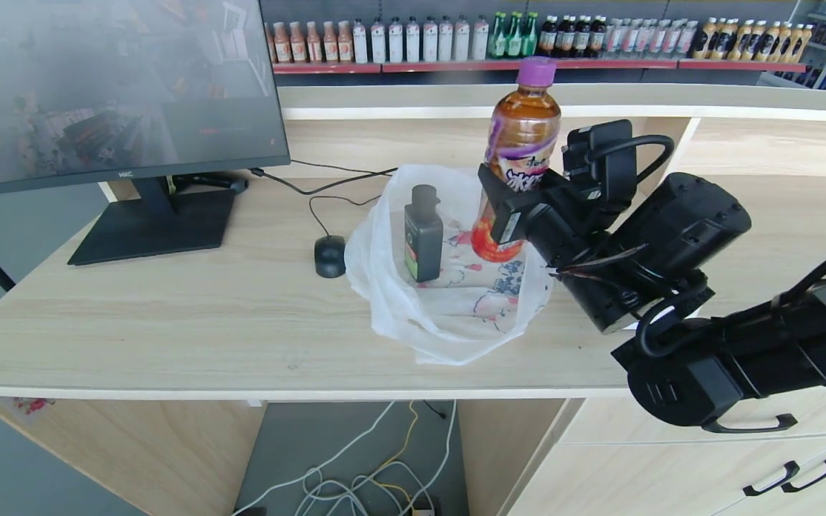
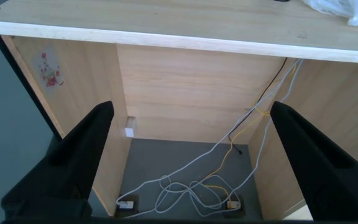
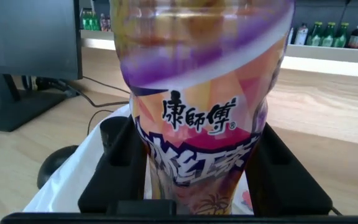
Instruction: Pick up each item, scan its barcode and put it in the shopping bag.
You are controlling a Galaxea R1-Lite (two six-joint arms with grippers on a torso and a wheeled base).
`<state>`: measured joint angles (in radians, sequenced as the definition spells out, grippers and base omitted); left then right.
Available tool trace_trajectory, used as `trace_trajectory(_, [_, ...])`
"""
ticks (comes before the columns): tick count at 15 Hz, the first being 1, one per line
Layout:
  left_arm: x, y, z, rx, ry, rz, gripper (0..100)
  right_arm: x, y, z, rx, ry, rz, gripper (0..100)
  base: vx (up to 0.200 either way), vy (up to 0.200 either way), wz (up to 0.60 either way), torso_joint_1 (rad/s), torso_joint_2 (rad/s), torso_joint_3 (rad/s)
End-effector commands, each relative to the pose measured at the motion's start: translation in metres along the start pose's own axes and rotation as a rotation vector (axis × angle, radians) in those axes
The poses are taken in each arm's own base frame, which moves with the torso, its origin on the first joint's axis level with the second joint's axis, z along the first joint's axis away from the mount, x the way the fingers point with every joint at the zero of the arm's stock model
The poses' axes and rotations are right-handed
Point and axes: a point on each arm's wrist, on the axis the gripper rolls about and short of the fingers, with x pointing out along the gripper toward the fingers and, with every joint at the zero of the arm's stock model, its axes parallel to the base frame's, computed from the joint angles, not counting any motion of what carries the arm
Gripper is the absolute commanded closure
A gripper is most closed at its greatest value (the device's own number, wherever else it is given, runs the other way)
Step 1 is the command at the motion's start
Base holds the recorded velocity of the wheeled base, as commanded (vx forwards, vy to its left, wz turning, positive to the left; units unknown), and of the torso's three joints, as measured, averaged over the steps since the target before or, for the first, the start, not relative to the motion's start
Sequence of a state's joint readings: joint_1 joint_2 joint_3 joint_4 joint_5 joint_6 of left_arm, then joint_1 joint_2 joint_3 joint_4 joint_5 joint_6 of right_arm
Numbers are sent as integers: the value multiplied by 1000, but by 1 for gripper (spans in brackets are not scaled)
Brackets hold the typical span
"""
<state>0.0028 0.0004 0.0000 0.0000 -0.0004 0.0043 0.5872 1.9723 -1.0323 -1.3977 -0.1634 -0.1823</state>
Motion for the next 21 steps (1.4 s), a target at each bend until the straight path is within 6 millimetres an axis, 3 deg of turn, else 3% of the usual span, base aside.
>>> trace_trajectory(1, [0, 0, 0, 0, 0, -1, 0, 5, 7, -18, -2, 28, 10, 100, 0, 0, 0, 0, 0, 0])
trace_trajectory(6, [0, 0, 0, 0, 0, 1, 0, 12, 11, -38, -5, 51, 13, 100, 0, 0, 0, 0, 0, 0])
trace_trajectory(12, [0, 0, 0, 0, 0, 1, 0, 18, 2, -55, -24, 71, -10, 100, 0, 0, 0, 0, 0, 0])
trace_trajectory(15, [0, 0, 0, 0, 0, 1, 0, 20, -5, -55, -32, 66, -26, 100, 0, 0, 0, 0, 0, 0])
trace_trajectory(21, [0, 0, 0, 0, 0, -1, 0, 22, -2, -78, -39, 102, -23, 100, 0, 0, 0, 0, 0, 0])
